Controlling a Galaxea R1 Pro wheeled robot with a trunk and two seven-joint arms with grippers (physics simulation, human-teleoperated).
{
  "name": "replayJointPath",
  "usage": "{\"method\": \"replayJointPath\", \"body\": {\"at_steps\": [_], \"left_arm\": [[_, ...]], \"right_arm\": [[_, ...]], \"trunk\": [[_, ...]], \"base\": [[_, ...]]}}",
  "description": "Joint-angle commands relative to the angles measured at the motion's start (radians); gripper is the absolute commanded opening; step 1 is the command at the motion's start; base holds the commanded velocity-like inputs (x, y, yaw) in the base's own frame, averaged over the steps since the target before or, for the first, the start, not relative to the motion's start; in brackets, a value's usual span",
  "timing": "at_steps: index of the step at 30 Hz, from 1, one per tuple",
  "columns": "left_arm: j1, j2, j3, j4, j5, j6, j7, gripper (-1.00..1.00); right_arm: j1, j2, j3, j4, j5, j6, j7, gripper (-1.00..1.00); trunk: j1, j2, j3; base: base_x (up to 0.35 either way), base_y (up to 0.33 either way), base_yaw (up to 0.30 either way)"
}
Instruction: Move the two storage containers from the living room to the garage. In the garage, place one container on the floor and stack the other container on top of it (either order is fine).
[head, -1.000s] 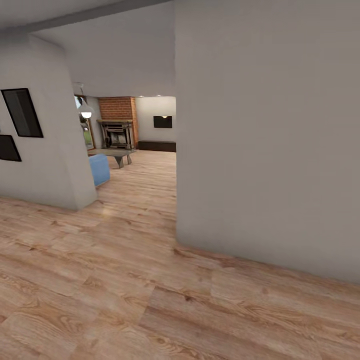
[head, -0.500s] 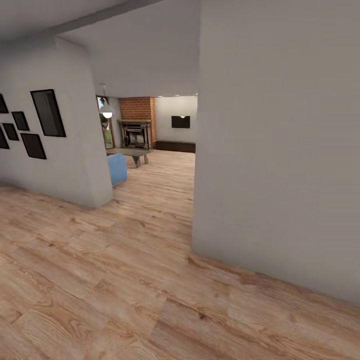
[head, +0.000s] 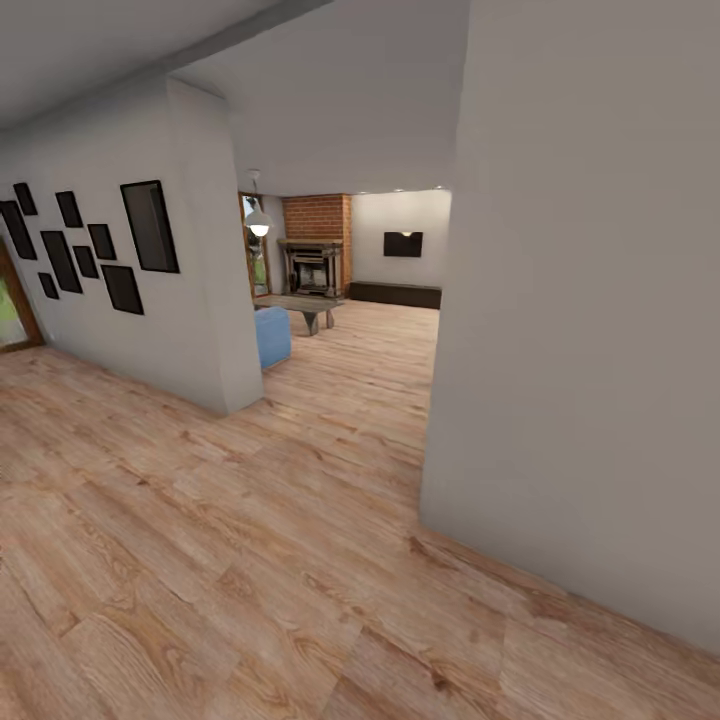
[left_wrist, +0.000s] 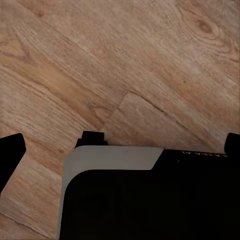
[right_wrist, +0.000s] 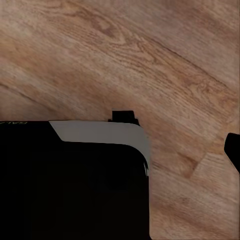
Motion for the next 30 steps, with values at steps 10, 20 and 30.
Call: {"method": "replayJointPath", "body": {"at_steps": [10,20,30], "left_arm": [[-0.001,0.0,-0.002,0.001,0.009,-0.002,-0.006,1.0],[-0.001,0.0,-0.001,0.001,0.009,-0.002,-0.006,1.0],[-0.001,0.0,-0.001,0.001,0.01,-0.003,-0.006,1.0]], "right_arm": [[-0.001,-0.002,0.008,0.002,-0.002,-0.006,0.0,1.0],[-0.001,0.0,0.008,0.002,-0.005,-0.006,0.001,1.0],[-0.001,0.001,0.008,0.003,-0.004,-0.006,0.001,1.0]], "trunk": [[0.001,-0.001,-0.001],[0.001,-0.001,-0.001],[0.001,-0.001,-0.001]], "base": [[0.322,0.0,0.021],[0.322,0.0,0.0],[0.322,0.0,0.198]]}}
